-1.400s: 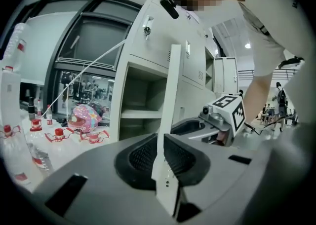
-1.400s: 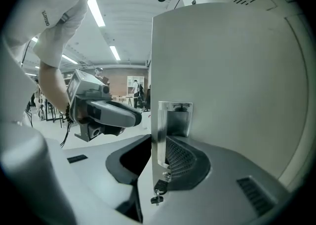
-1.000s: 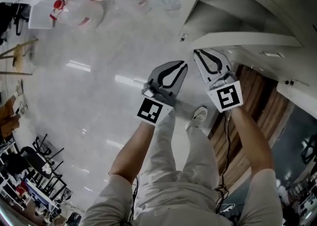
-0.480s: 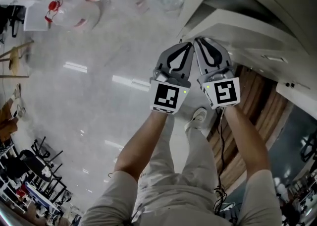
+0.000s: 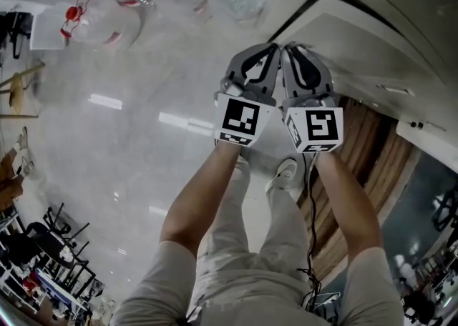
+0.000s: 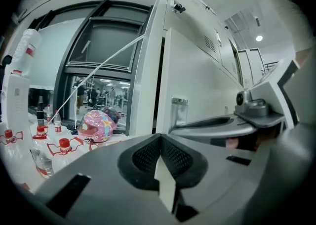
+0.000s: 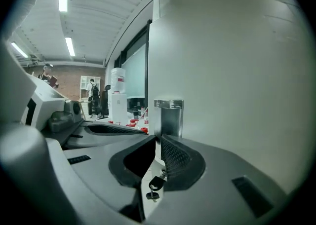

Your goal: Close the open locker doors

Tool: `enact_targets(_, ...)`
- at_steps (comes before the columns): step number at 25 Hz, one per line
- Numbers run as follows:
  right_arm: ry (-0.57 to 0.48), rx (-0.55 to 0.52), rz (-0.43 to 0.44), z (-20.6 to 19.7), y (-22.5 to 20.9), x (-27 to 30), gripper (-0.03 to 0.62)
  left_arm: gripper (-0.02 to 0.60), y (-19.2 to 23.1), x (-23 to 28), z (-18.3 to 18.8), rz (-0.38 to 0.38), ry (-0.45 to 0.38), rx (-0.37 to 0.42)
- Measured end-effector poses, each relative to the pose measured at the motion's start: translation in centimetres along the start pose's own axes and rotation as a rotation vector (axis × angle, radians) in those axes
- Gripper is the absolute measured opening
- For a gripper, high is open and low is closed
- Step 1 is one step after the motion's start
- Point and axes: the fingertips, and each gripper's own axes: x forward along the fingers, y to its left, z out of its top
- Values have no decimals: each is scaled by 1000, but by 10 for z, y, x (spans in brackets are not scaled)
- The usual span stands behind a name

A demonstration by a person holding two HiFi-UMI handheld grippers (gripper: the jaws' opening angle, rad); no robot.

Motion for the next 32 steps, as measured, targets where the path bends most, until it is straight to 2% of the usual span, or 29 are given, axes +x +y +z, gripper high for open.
enact_targets(5,12,86,-61,-3,-18,3,60,5,-2,17,4,-37,11,39)
enact_targets(12,18,57,-69,-2,-26,-1,64,5,-2,33,7,-6,18,30)
enact_targets(23,7,68,-62,-3,-34,-20,55,5,2,36,7,37,17,29)
enact_targets(28,2,81,-69,2,-32,-48,37,5,-8,20,9,22,20,41)
enact_targets(32,-2,108,-81,20,-24,-97,11,5,-27,-19,25,-17,23,45)
